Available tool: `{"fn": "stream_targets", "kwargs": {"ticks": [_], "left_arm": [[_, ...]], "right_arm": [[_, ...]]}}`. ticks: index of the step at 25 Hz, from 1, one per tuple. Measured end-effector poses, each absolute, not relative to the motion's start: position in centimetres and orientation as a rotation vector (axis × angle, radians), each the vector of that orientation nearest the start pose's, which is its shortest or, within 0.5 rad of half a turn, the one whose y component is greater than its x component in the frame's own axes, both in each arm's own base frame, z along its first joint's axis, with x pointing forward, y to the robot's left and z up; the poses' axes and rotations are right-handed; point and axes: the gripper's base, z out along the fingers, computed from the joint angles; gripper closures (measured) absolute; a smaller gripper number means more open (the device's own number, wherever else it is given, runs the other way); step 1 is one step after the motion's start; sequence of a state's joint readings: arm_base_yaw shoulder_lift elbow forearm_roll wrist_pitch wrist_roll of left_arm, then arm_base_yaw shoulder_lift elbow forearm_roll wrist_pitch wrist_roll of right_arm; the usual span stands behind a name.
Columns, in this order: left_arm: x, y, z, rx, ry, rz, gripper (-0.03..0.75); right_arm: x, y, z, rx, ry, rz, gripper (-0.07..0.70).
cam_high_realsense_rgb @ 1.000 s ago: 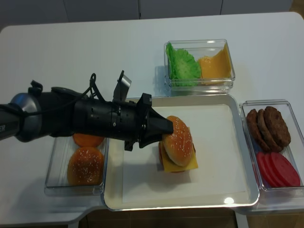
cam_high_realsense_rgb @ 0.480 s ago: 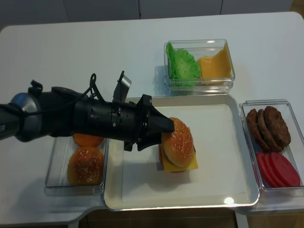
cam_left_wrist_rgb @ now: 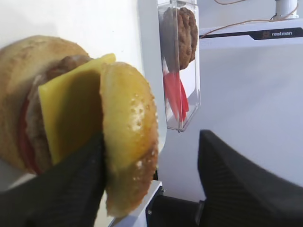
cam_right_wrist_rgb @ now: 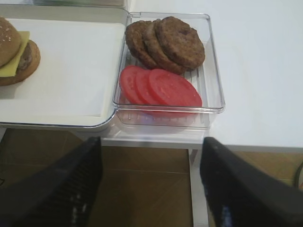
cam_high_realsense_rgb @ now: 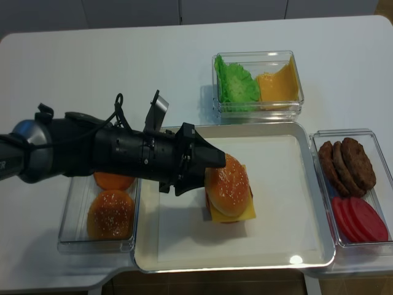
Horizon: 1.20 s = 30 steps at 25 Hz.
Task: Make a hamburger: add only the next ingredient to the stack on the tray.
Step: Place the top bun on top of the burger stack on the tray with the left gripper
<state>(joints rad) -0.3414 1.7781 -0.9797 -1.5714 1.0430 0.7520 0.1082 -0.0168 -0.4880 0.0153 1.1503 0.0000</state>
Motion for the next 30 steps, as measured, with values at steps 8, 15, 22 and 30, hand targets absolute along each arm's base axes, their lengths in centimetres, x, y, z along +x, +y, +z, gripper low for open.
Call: {"fn": "stream_targets", "kwargs": {"ticks": [8, 15, 22, 30], "left_arm": [[29.1, -18.6, 21.3, 0.075, 2.468, -1.704, 0.249], [28.6, -19.6, 20.9, 0.110, 2.498, -1.631, 0.247], [28.7, -19.6, 20.7, 0.104, 2.499, -1.605, 0.247], [28.8, -19.4, 21.4, 0.173, 2.450, -1.540, 0.207]], "right_arm": [[-1.0, 0.0, 26.7, -0.109, 2.127, 0.087, 0.139], [-1.0, 0.0, 26.7, -0.109, 2.127, 0.087, 0.139], [-1.0, 0.0, 26.7, -0.109, 2.127, 0.087, 0.139], [-1.0, 0.0, 26.7, -0.109, 2.127, 0.087, 0.139]]}}
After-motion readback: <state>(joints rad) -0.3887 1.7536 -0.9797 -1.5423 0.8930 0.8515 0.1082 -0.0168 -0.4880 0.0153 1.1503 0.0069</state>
